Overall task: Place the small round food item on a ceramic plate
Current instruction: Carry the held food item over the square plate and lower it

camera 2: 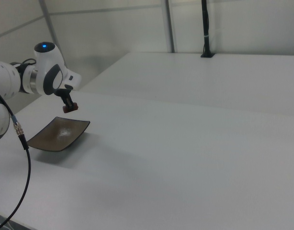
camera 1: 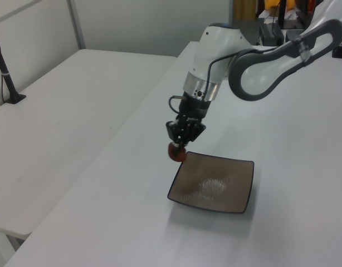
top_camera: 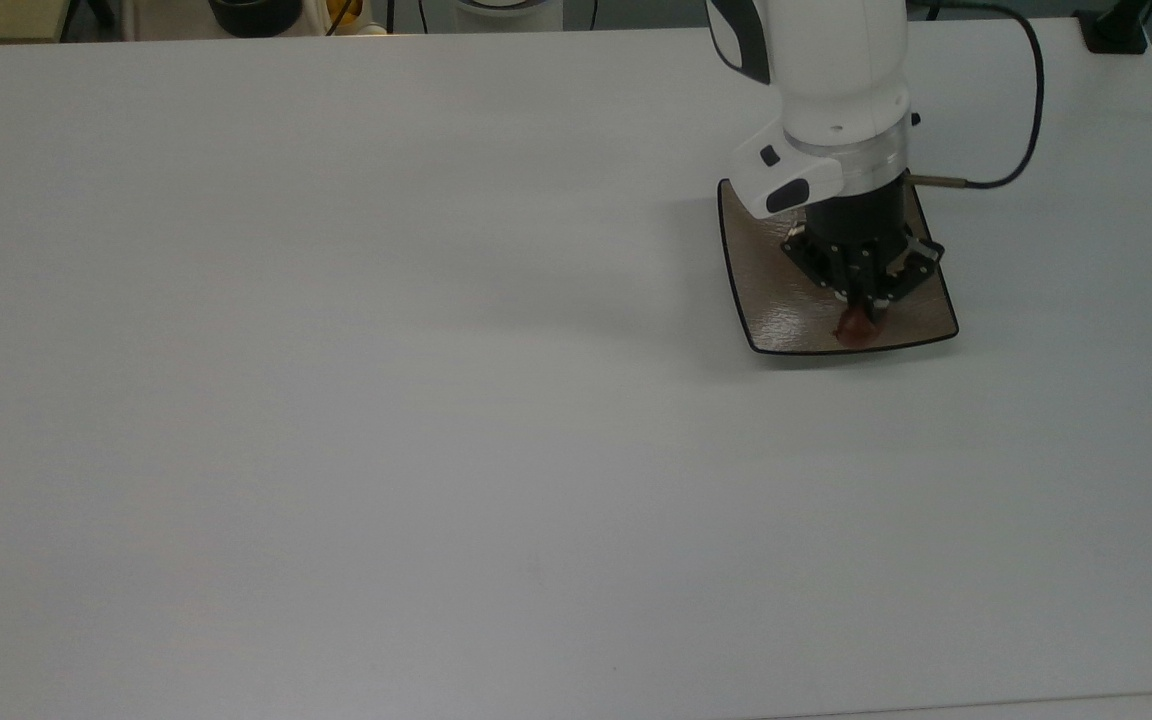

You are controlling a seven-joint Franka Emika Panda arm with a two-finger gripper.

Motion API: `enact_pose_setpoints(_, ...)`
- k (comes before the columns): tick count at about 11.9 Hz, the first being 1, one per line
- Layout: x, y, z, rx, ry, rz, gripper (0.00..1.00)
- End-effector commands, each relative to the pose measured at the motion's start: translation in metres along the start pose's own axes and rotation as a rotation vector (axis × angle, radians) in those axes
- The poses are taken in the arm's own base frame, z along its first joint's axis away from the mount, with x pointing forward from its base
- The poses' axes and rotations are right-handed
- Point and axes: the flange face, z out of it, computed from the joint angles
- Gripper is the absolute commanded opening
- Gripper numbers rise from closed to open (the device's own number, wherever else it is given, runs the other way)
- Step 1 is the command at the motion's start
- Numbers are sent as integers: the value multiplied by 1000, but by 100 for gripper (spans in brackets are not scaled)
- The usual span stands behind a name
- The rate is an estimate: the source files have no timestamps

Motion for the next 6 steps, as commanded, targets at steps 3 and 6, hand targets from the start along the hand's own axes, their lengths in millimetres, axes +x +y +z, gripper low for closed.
enact_pose_setpoints(3,-21,16,-1,-32,-60,-63,94)
enact_pose_setpoints(6,-21,16,0,-30,-59,-62,100)
